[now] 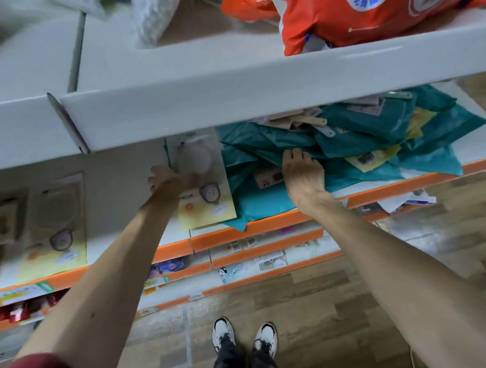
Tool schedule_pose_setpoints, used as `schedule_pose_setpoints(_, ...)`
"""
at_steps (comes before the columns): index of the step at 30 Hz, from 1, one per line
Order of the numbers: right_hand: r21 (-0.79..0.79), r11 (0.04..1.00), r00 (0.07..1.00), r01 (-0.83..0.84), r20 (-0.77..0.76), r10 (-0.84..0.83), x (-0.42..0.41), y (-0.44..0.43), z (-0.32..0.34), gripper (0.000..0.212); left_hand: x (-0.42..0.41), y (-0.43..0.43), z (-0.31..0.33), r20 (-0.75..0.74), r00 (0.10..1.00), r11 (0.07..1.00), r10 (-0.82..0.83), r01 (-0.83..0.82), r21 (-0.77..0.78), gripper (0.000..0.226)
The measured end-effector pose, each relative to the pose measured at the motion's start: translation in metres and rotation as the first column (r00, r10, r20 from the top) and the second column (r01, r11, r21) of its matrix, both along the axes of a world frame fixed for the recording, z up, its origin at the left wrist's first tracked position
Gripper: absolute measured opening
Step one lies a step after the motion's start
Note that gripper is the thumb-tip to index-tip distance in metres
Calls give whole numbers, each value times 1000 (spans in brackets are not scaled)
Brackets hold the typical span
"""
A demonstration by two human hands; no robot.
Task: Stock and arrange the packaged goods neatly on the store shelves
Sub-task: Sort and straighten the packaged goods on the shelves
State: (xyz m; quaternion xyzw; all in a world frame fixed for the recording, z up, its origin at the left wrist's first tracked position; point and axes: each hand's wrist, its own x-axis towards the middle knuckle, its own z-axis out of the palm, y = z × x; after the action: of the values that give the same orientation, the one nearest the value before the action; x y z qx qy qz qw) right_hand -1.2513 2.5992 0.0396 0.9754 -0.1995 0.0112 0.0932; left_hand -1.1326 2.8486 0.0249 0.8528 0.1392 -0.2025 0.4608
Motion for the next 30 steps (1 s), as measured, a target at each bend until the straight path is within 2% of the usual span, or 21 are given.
schedule_pose_setpoints(2, -5, 1000, 1000, 19, -15, -19, -1, 3, 10, 41, -18, -9, 22, -16, 1000, 999, 27, -27, 23, 111)
schedule_pose_setpoints(4, 21, 1000, 996, 14, -92, -12, -2, 6, 24, 36, -27, -15, 26, -31, 998, 997, 50, -48, 55, 105)
schedule_pose_setpoints(5, 19, 1000, 998, -13, -60, 14, -2, 6, 24, 35, -30, -17, 26, -27, 998, 996, 63, -61, 72, 103)
schedule_pose_setpoints(7, 12, 995, 992, -104, 69, 103, -6, 16, 32, 27, -27, -17, 22, 14, 995, 994, 99, -99, 51, 104)
schedule_pose_setpoints(9, 4, 982, 957, -186, 228, 181, -12, 33, 48, 19, -24, -17, 23, 63, 985, 985, 158, -153, -83, 99)
schedule_pose_setpoints(11, -19, 976, 886, -219, 415, 207, -12, 40, 67, 20, -26, -18, 27, 123, 976, 971, 182, -158, -179, 76)
schedule_pose_setpoints(14, 123, 966, 820, -226, 560, 121, -7, 35, 105, 9, -27, -17, 33, 211, 963, 973, 168, -128, -191, 54)
schedule_pose_setpoints(16, 260, 938, 767, -231, 641, 11, -2, 24, 125, 18, -24, -14, 34, 229, 961, 975, 153, -110, -190, 47)
schedule_pose_setpoints(17, 403, 887, 767, -225, 635, -95, -1, 17, 134, 27, -23, -12, 35, 220, 964, 975, 148, -106, -193, 40)
schedule_pose_setpoints(18, 575, 793, 783, -201, 581, -223, 1, 9, 139, 33, -23, -11, 35, 208, 968, 976, 140, -99, -195, 31)
schedule_pose_setpoints(20, 860, 488, 780, -147, 404, -478, -1, -5, 133, 26, -24, -9, 34, 199, 972, 976, 122, -81, -202, 15)
schedule_pose_setpoints(22, 987, 110, 763, -113, 157, -628, -13, -12, 110, 6, -28, -8, 35, 173, 977, 972, 122, -82, -221, 14)
schedule_pose_setpoints(23, 996, -34, 759, -84, 41, -650, -22, -14, 94, 5, -30, -8, 33, 161, 980, 969, 118, -78, -236, 13)
schedule_pose_setpoints(26, 958, -286, 750, 20, -204, -629, -48, -19, 49, 18, -33, -5, 31, 163, 981, 972, 108, -70, -223, 7)
schedule_pose_setpoints(28, 892, -448, 735, 56, -340, -586, -61, -20, 31, 22, -34, -4, 28, 177, 977, 973, 119, -78, -219, 12)
schedule_pose_setpoints(30, 846, -530, 743, 60, -392, -542, -65, -22, 22, 31, -35, -4, 24, 193, 972, 972, 131, -88, -220, 14)
